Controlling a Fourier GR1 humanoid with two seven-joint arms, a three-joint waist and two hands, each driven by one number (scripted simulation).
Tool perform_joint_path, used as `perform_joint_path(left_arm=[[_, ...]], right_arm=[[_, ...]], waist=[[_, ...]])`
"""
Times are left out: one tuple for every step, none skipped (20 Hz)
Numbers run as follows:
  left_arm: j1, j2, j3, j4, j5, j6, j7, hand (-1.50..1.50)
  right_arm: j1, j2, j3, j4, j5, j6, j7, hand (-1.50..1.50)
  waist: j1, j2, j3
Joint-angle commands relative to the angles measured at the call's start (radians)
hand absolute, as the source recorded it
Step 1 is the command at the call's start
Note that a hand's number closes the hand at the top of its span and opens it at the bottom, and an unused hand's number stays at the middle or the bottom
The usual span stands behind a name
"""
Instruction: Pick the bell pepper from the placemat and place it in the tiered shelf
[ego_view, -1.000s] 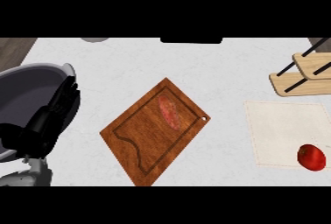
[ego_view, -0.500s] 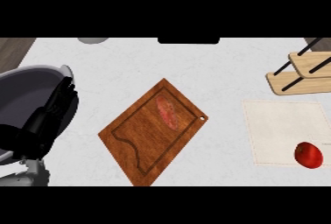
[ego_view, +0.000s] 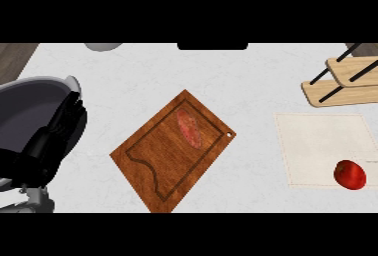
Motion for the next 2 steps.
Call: perform_joint_path(left_arm=[[-0.02, 0.033, 0.033, -0.005, 0.029, -0.026, 0.006, 0.0], [-0.001, 0.015, 0.016, 0.02, 0.001, -0.011, -0.022, 0.0]], right_arm=[[0.052, -0.128, -0.085, 0.063, -0.076, 0.113, -0.008, -1.5], [0.065, -0.144, -0.102, 0.066, -0.096, 0.139, -0.018, -1.5]], waist=[[0.002, 0.004, 0.002], [0.0, 0.004, 0.001]])
